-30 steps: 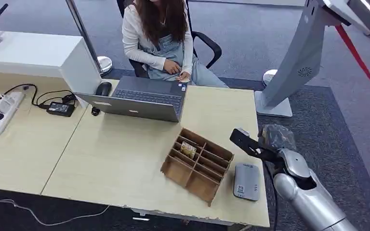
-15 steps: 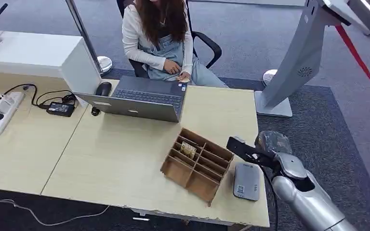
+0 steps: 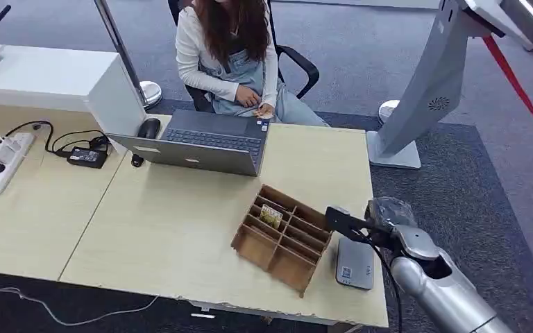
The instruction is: Pass the card to the sensor for recognition and then transmit it.
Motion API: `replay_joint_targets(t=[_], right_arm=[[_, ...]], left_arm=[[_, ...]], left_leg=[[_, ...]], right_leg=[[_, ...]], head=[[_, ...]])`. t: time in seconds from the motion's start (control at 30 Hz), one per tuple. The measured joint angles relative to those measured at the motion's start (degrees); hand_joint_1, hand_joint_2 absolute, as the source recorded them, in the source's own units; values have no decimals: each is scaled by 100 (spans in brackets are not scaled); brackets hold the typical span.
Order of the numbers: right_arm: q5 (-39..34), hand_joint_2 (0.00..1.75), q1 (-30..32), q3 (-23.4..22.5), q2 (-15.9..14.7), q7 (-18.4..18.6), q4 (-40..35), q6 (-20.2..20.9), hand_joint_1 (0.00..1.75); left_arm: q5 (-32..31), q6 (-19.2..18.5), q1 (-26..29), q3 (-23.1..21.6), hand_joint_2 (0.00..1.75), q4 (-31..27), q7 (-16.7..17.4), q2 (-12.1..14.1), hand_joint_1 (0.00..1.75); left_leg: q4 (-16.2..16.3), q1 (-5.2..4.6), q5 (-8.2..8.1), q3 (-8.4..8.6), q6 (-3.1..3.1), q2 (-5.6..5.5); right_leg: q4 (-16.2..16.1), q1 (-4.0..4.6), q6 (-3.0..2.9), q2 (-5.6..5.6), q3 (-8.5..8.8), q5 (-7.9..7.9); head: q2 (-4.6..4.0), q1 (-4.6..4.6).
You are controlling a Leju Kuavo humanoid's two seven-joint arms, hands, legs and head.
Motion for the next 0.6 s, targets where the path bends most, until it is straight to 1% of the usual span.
replay_joint_targets(t=[0.17, 0.43, 0.6], right_arm=[[-37, 175, 0, 42, -7, 0, 22, 59, 175], [-129, 175, 5, 94, -15, 2, 81, 181, 175], [-179, 175, 8, 131, -37, 66, 77, 236, 175]], left_arm=[[48, -13, 5, 55, 175, 0, 15, -4, 0], [350, -2, 27, 164, 175, 0, 127, -7, 0], [538, 0, 44, 254, 175, 0, 177, -9, 0]], left_leg=[[0, 0, 0, 0, 0, 0], [0, 0, 0, 1, 0, 1], [0, 0, 0, 2, 0, 1]], right_leg=[[0, 0, 0, 0, 0, 0], [0, 0, 0, 0, 0, 0], [0, 0, 0, 1, 1, 0]], head=[[0, 0], [0, 0], [0, 0]])
